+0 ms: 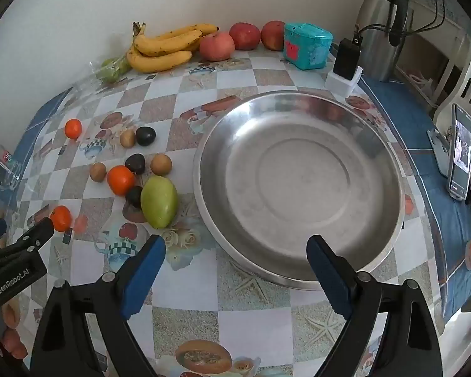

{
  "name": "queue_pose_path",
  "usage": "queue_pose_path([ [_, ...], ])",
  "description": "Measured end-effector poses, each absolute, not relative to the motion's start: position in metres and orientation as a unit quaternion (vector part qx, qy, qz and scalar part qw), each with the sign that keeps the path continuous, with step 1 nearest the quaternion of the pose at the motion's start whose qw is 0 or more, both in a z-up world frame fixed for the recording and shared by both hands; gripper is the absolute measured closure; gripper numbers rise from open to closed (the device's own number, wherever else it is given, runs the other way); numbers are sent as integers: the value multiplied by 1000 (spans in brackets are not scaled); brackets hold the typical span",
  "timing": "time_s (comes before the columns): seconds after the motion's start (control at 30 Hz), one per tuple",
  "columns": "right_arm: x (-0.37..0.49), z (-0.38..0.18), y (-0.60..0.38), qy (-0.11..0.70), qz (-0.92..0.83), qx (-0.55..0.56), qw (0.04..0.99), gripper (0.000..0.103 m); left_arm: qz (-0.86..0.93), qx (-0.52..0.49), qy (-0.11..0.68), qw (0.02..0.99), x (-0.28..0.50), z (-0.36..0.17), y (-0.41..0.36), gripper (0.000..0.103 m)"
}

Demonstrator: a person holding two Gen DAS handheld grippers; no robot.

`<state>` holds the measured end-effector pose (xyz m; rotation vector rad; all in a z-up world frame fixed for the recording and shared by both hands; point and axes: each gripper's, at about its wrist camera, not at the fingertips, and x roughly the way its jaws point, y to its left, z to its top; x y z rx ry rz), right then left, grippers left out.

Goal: Organize fruits

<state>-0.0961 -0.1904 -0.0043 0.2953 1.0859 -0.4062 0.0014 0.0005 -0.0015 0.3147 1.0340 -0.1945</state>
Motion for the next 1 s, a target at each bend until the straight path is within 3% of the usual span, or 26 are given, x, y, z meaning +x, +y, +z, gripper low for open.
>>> queue_pose_path([
  [1.0, -100, -8, -195, 511, -200, 152, 822, 11, -103, 169, 501, 842, 1, -10, -4, 0],
])
